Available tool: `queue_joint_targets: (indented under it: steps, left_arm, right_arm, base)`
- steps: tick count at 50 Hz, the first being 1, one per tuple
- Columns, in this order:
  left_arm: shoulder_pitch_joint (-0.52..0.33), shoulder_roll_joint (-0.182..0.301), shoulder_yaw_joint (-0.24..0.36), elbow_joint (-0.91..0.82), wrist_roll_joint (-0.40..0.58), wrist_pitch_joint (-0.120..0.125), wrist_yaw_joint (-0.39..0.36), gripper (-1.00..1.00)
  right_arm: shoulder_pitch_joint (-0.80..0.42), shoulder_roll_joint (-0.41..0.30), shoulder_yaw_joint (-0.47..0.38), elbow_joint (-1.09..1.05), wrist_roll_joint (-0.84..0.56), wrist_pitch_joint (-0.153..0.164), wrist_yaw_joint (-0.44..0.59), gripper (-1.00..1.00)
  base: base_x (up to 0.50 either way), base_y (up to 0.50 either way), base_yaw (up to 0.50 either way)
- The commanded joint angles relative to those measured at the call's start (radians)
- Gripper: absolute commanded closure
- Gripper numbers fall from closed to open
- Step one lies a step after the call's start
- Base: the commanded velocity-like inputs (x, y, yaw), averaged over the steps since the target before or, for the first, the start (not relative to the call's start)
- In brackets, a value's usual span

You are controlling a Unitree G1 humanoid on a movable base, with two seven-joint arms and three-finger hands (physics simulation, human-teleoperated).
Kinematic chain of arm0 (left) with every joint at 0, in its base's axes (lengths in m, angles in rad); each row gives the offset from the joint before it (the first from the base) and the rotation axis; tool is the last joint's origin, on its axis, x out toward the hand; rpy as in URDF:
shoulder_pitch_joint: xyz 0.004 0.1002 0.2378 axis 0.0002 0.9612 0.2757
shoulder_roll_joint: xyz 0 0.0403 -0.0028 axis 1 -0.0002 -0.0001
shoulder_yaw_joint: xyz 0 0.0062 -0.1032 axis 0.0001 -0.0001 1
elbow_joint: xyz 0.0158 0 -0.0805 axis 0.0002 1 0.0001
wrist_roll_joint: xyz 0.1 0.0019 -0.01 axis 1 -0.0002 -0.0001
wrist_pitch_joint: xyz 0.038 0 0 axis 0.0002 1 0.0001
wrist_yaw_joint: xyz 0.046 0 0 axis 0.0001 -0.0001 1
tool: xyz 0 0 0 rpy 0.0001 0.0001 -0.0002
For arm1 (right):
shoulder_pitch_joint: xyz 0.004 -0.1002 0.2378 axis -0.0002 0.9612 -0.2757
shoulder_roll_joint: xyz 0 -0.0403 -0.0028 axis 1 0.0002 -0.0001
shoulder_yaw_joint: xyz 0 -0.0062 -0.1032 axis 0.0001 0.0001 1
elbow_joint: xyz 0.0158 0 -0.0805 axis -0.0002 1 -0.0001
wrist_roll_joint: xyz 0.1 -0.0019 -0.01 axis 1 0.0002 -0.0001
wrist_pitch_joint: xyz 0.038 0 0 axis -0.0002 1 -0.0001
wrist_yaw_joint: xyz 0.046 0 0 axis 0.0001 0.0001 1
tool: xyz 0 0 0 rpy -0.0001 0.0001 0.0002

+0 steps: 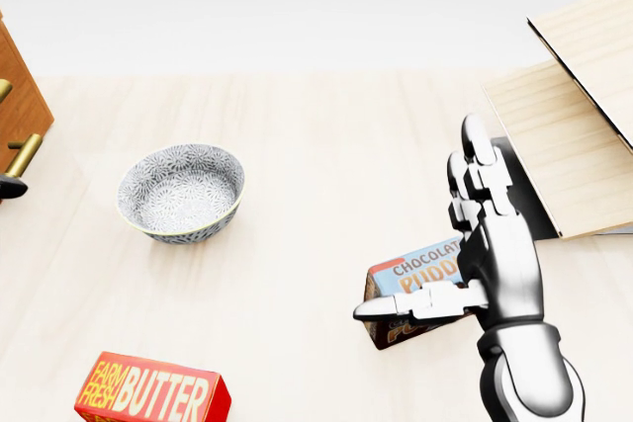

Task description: Close the top drawer of the cabinet.

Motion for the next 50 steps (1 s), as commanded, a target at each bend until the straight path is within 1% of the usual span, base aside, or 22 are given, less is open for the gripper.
queue_joint_targets:
  steps: [1,2,7,8,10,11,16,20,29,39,45,48,50]
  left_arm:
    - [-0.052,0.039,0.005,0.065,0.018,0.013,0.031,-1.0]
    - [-0.056,0.04,-0.004,0.071,0.031,0.014,0.036,-1.0]
    - [-0.073,0.044,-0.008,0.084,0.047,0.02,0.039,-1.0]
    - [-0.082,0.047,-0.019,0.091,0.066,0.026,0.048,-1.0]
    - [-0.09,0.045,-0.017,0.098,0.07,0.029,0.047,-1.0]
    - [-0.096,0.045,-0.02,0.102,0.079,0.034,0.048,-1.0]
    - [-0.118,0.045,-0.021,0.116,0.098,0.047,0.052,-1.0]
    - [-0.126,0.045,-0.023,0.122,0.109,0.053,0.052,-1.0]
    - [-0.133,0.036,-0.025,0.139,0.126,0.053,0.056,-1.0]
    - [-0.093,0.012,-0.024,0.142,0.117,0.053,0.065,-1.0]
    - [-0.068,-0.014,-0.029,0.146,0.11,0.042,0.068,-1.0]
    - [-0.063,-0.019,-0.031,0.15,0.11,0.042,0.069,-1.0]
    - [-0.068,-0.019,-0.033,0.154,0.113,0.047,0.066,-1.0]
  right_arm:
    - [0.008,0.0,0.0,-0.003,-0.001,0.0,0.003,-1.0]
    - [0.008,0.0,0.0,-0.004,-0.001,0.0,0.003,-1.0]
    - [0.008,0.001,0.001,-0.007,-0.003,0.0,0.004,-1.0]
    - [0.008,0.001,0.001,-0.005,-0.003,0.0,0.004,-1.0]
    - [0.007,0.001,0.001,-0.005,-0.004,0.0,0.003,-1.0]
    - [0.006,0.001,0.001,-0.006,-0.003,0.0,0.004,-1.0]
    - [0.002,0.0,-0.002,-0.004,-0.002,0.0,0.004,-1.0]
    - [0.0,-0.002,-0.005,-0.003,0.001,0.0,0.005,-1.0]
    - [-0.012,-0.003,-0.007,0.009,0.003,0.0,0.002,-1.0]
    - [0.001,-0.005,-0.012,0.006,0.006,0.0,0.007,-1.0]
    - [0.005,-0.004,-0.01,0.001,0.004,0.0,0.007,-1.0]
    - [0.006,-0.004,-0.009,-0.003,0.004,0.0,0.007,-1.0]
    - [0.004,-0.003,-0.009,-0.003,0.004,0.0,0.006,-1.0]
  base:
    - [0.0,0.0,0.0]
    - [0.0,0.0,0.0]
    - [0.0,0.0,0.0]
    - [0.0,0.0,0.0]
    - [0.0,0.0,0.0]
    - [0.0,0.0,0.0]
    - [0.0,0.0,0.0]
    - [0.0,0.0,0.0]
    - [0.0,0.0,0.0]
    - [0.0,0.0,0.0]
    - [0.0,0.0,0.0]
    - [0.0,0.0,0.0]
    - [0.0,0.0,0.0]
